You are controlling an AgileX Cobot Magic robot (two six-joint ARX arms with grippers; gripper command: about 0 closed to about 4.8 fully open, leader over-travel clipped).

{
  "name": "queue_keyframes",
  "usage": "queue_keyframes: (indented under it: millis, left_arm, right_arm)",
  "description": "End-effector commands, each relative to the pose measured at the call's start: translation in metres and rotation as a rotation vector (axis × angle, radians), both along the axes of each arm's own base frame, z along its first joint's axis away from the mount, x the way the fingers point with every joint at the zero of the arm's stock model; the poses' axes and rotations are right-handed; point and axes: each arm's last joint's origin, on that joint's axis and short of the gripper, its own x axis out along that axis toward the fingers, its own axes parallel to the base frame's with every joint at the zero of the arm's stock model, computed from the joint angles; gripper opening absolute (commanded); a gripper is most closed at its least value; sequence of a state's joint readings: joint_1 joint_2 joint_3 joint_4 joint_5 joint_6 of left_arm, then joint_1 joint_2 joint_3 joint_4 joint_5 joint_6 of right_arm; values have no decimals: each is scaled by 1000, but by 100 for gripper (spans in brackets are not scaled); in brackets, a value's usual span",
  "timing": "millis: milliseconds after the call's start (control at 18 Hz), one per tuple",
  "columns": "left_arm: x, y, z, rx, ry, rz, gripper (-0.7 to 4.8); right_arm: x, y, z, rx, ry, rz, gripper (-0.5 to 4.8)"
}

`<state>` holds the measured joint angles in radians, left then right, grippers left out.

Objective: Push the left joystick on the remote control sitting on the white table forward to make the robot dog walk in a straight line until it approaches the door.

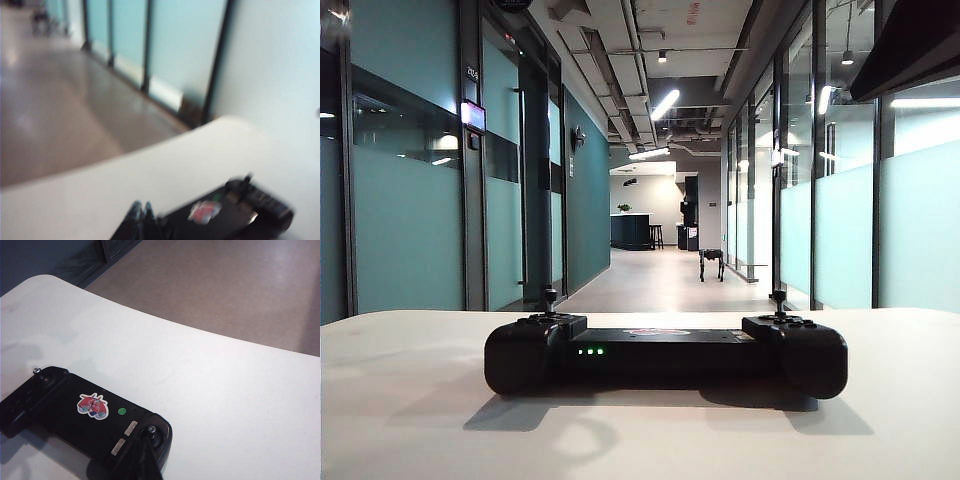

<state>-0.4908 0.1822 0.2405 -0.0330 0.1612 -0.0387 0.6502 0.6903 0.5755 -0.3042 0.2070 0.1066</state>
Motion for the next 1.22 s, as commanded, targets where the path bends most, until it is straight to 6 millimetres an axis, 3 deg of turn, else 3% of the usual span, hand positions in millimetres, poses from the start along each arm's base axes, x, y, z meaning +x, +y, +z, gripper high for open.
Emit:
queue_keyframes:
  millis: [55,332,610,1219]
  left_arm:
    - [-1,0,4,-15,-38,-12,-6]
    - [1,6,2,23,-88,190,-6]
    - [-4,27,-8,-16,-169,304,-6]
    - [13,40,-57,49,-56,468,-6]
  right_arm:
    - [0,0,4,13,-24,1,-5]
    - [0,0,3,12,-21,1,-5]
    - [0,0,3,12,-22,1,-5]
    - [0,0,3,10,-20,1,-5]
